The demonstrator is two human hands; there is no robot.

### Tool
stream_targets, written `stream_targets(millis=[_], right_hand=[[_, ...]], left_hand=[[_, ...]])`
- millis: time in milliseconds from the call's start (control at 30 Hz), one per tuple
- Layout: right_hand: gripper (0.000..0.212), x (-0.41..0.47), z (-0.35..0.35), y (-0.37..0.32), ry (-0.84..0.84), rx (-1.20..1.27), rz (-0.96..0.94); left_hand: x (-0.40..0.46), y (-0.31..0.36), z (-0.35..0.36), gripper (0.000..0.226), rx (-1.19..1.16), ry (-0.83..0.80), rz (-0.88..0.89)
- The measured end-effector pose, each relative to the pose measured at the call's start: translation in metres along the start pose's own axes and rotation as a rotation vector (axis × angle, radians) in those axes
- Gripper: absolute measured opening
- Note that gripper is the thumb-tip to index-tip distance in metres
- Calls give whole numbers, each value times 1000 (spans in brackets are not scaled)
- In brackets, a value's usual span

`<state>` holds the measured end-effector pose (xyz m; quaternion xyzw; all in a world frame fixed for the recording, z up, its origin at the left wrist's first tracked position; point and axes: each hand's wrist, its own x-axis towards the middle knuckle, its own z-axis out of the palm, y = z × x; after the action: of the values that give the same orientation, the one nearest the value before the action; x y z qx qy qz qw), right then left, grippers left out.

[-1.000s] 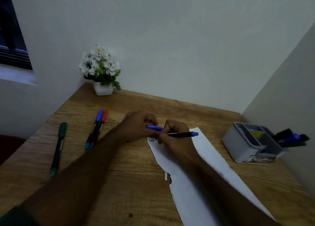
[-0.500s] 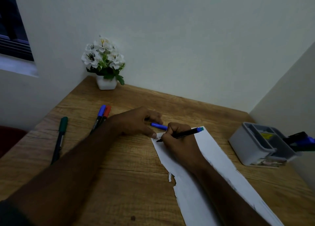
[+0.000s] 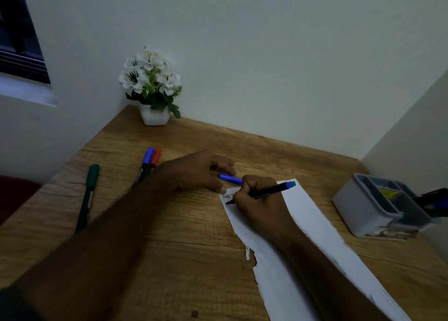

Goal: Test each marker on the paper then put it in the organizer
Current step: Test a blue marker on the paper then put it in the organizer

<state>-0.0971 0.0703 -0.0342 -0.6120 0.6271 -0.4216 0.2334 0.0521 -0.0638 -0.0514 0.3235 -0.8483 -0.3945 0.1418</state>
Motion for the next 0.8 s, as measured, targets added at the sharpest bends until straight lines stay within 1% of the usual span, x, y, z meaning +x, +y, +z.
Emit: stream_targets(millis=[233,467,633,800], right_hand=[[27,-4,1,-8,8,43,25],[36,0,1,-3,17,17,6],[43,3,-1,1,4,62,-10],[33,1,1,-1,-15,14,11]], left_hand=[[0,0,-1,52,-19,-8,0],[-2,1,0,53,-19,-4,-8],[-2,3,-1,54,-7,-15,-3],[-2,3,-1,53,-9,-5,3]])
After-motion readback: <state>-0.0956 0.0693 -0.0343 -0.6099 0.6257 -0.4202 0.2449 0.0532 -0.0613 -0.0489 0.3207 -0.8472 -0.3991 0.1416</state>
